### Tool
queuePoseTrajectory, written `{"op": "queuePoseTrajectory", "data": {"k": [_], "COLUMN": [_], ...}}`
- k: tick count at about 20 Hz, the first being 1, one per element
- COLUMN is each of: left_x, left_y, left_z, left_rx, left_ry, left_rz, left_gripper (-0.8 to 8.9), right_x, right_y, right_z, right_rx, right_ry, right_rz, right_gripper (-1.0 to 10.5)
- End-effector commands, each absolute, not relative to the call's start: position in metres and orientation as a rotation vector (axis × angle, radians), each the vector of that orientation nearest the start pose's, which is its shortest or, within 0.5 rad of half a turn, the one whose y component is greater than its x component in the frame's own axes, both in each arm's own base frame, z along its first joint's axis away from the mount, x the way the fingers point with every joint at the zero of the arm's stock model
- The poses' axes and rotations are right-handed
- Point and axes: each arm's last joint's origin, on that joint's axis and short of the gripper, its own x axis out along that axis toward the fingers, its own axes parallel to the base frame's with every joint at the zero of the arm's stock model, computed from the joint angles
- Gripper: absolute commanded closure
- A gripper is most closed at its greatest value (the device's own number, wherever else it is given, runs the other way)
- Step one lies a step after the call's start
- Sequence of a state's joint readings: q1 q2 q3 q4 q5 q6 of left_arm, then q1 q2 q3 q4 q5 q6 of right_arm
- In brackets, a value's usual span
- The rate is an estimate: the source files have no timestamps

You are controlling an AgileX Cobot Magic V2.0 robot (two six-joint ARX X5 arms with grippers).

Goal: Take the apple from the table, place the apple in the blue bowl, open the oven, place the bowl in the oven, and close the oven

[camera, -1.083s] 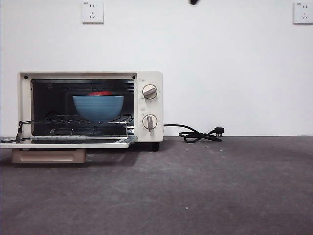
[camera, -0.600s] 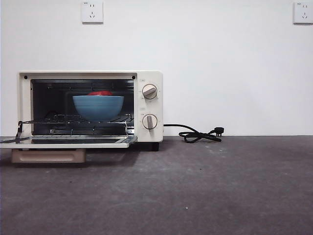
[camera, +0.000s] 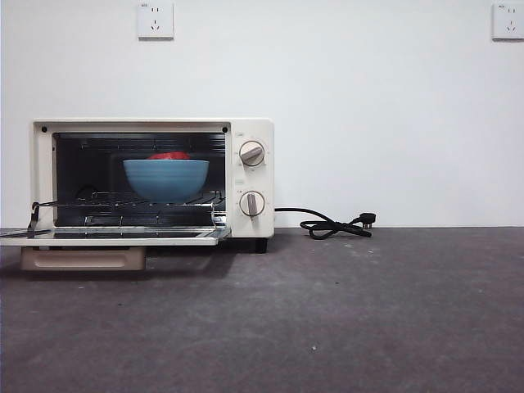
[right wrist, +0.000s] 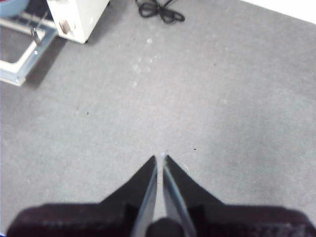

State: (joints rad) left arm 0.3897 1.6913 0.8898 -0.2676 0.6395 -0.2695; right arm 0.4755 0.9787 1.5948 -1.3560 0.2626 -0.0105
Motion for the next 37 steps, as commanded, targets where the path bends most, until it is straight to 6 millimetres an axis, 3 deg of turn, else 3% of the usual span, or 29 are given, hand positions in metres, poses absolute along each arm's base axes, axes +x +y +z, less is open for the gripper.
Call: {"op": "queuePoseTrajectory", "data": {"k": [1, 10, 17, 23, 30, 32, 35, 37], "left_x": [0.294, 0.305, 0.336, 0.356, 0.360, 0.355, 0.336, 0.317], "left_y": [0.094, 0.095, 0.105, 0.100, 0.087, 0.084, 0.076, 0.068], "left_z": [0.148, 0.163, 0.219, 0.263, 0.279, 0.283, 0.301, 0.317], "left_rx": [-0.830, -0.893, -0.864, -0.811, -0.830, -0.827, -0.719, -0.634], "left_ry": [0.979, 0.927, 0.784, 0.692, 0.691, 0.702, 0.700, 0.693], "left_rz": [-0.133, -0.239, -0.310, -0.360, -0.480, -0.500, -0.532, -0.552], "left_gripper": [8.22, 8.21, 8.21, 8.21, 8.21, 8.21, 8.21, 8.21], "right_x": [0.092, 0.081, 0.081, 0.081, 0.081, 0.078, 0.074, 0.076], "right_y": [0.039, 0.034, 0.034, 0.034, 0.033, 0.031, 0.030, 0.031], "right_z": [0.446, 0.448, 0.448, 0.448, 0.445, 0.433, 0.396, 0.370], "right_rx": [-0.263, -0.230, -0.229, -0.210, -0.192, -0.183, -0.139, -0.155], "right_ry": [0.706, 0.677, 0.676, 0.678, 0.684, 0.653, 0.573, 0.613], "right_rz": [0.199, 0.206, 0.206, 0.198, 0.171, 0.166, 0.194, 0.191], "right_gripper": [9.2, 9.2, 9.2, 9.2, 9.2, 9.2, 9.2, 9.2]}}
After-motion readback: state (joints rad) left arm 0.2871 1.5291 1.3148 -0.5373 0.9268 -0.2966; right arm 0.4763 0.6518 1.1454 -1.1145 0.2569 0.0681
